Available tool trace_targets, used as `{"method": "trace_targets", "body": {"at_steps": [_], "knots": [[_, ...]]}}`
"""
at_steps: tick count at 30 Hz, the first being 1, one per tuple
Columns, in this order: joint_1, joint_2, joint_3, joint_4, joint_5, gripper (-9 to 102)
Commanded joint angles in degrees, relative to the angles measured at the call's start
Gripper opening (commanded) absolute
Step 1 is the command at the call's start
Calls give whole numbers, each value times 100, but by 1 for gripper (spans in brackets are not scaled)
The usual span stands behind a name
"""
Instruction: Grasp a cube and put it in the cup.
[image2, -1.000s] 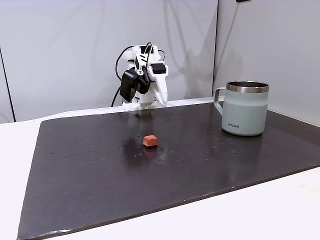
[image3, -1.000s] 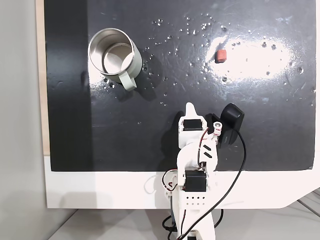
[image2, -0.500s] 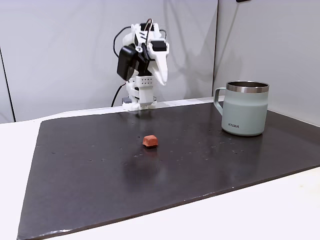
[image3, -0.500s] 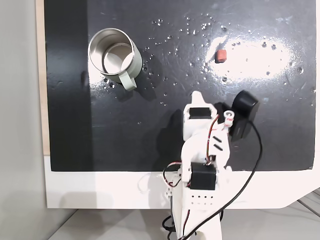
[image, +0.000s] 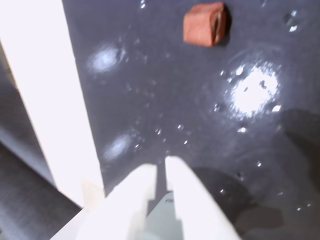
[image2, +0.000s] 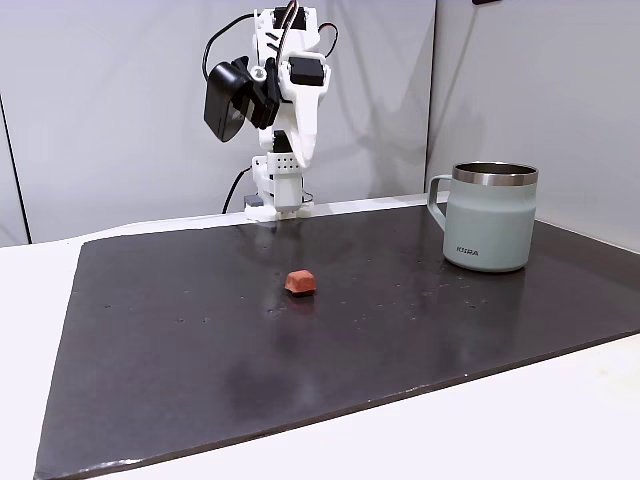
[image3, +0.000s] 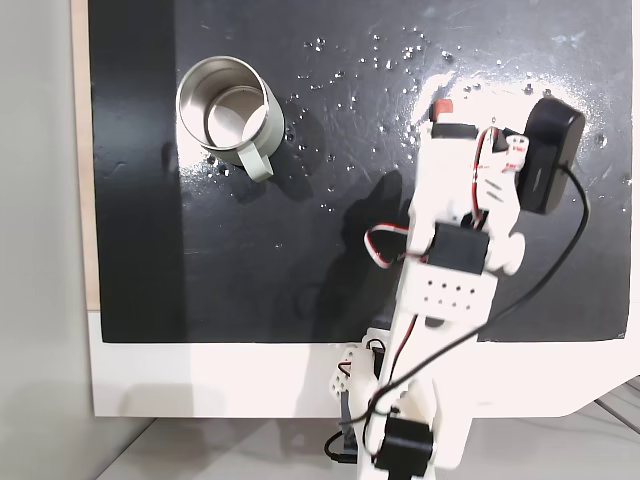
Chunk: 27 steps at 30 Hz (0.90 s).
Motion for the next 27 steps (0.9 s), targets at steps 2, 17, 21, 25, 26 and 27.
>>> {"method": "trace_targets", "body": {"at_steps": [2,17,21,25,26,27], "knots": [[105,-923,-1239,360,-290,0],[-18,-2610,-2707,1397,-976,0],[35,-2979,-3138,1670,-1099,1],[53,-3604,-3981,2364,-1169,14],[53,-3735,-4184,2514,-1178,18],[53,-3841,-4342,2637,-1187,21]]}}
